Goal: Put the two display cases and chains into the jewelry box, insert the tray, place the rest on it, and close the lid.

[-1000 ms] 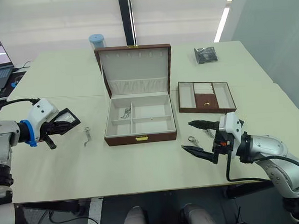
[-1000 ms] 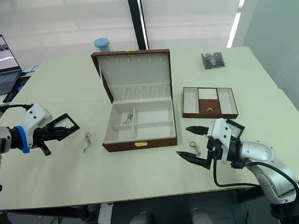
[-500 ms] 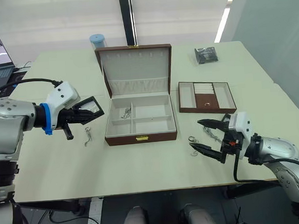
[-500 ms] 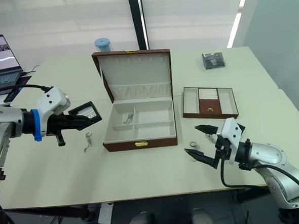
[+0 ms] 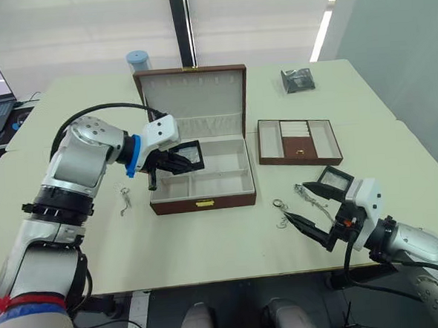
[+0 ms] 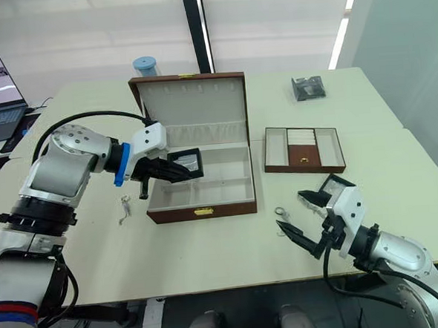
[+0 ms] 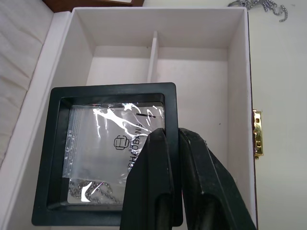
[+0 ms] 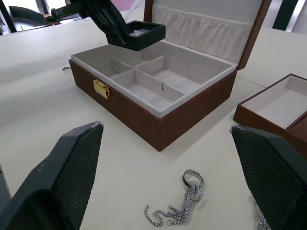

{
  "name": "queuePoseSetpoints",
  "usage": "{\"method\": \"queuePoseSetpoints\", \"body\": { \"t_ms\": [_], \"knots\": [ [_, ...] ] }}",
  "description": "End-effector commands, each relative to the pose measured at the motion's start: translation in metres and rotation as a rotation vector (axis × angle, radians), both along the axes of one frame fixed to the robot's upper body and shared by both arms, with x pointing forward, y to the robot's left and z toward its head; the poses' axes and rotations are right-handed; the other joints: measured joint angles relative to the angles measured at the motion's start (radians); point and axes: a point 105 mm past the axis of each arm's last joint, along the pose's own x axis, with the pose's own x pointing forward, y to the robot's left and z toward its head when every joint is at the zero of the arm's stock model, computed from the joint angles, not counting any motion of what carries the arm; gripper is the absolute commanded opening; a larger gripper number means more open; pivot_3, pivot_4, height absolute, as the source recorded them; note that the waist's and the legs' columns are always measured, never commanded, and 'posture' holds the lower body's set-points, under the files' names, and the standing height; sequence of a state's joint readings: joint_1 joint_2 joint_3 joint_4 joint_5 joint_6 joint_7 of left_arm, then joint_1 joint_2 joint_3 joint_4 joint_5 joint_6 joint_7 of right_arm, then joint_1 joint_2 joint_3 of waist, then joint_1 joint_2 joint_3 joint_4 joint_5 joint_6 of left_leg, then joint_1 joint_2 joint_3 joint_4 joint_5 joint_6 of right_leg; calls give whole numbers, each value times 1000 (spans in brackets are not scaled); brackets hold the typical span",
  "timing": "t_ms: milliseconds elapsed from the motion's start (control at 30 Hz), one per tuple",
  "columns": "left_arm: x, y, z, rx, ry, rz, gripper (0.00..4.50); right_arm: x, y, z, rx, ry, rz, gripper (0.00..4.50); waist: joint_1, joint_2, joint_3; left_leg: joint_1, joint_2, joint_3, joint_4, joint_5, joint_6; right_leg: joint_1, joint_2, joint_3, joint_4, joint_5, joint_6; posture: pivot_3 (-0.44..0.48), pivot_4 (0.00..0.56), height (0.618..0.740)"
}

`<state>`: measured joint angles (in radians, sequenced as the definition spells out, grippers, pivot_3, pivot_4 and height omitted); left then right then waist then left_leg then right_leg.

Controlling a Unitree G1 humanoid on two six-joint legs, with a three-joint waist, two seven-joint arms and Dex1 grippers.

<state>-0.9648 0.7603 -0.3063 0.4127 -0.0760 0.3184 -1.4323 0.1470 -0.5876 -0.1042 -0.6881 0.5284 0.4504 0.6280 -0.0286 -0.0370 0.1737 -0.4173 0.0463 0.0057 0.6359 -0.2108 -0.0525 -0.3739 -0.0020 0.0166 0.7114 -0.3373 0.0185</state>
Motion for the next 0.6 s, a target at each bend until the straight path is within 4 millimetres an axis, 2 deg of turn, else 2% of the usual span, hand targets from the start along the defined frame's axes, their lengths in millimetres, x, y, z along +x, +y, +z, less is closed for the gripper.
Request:
{"method": "queuePoseSetpoints", "body": {
  "t_ms": [33,200,600],
  "knots": [
    [10,-14,4,17,-55,-52,42,-6,0,11,1,-47,-31,4500,2,0,0,0,0,0,1,0,0,0,0,0,0,0,0,0,150,740],
    [21,-29,-4,18,-60,-92,42,-10,0,9,2,-43,-60,4500,2,0,0,-2,-1,0,3,0,0,0,0,-1,0,0,0,0,150,740],
    [44,-39,-21,63,-110,-68,42,-16,-2,4,-4,-37,-111,4500,0,0,0,-4,0,1,5,0,0,0,1,-2,0,0,0,0,150,740]
  ]
}}
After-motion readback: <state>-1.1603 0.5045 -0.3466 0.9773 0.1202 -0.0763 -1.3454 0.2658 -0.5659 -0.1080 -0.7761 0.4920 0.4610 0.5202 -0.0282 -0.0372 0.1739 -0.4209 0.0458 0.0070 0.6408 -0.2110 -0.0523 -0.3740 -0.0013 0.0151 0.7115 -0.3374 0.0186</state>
